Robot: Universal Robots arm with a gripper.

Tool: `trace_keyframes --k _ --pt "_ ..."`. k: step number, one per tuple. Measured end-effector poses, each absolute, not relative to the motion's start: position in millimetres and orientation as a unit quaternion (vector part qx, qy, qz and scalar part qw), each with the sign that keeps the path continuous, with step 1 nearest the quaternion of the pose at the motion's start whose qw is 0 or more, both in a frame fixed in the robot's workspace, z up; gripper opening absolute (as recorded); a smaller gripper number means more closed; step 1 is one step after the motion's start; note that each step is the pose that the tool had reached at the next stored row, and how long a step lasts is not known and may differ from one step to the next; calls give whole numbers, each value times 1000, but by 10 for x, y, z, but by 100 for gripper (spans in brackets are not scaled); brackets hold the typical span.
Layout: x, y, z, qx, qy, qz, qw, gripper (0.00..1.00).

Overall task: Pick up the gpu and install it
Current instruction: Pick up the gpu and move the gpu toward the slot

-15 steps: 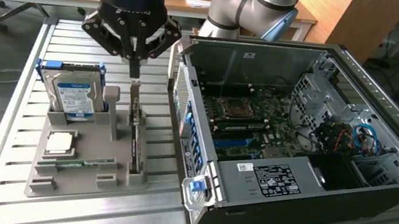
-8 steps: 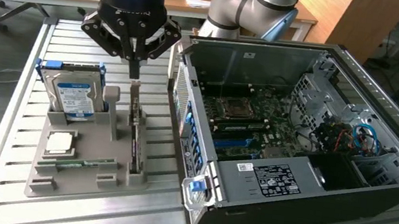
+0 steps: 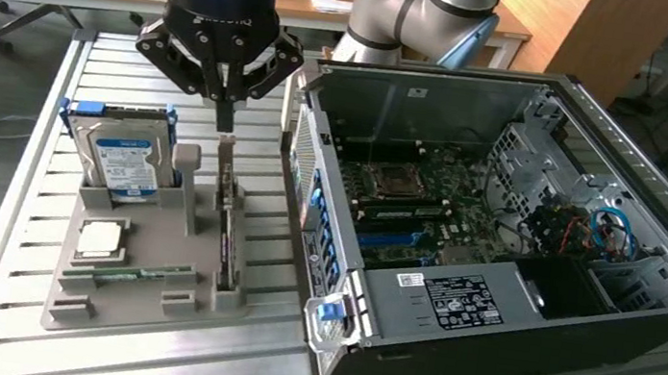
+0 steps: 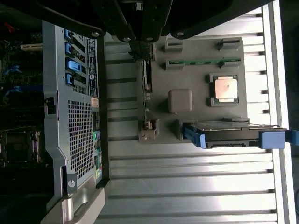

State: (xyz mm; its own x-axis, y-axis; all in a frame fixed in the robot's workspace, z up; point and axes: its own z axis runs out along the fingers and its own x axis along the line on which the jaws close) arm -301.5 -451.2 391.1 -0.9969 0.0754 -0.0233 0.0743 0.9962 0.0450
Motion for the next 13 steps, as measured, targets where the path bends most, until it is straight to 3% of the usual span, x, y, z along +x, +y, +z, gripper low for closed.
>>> trace_keyframes --k 4,9,13 --pt "-3015 -4512 3911 37 999 22 12 17" --pt "-3015 -4512 3911 37 999 22 13 36" --pt "-3015 -4512 3911 37 999 22 12 36"
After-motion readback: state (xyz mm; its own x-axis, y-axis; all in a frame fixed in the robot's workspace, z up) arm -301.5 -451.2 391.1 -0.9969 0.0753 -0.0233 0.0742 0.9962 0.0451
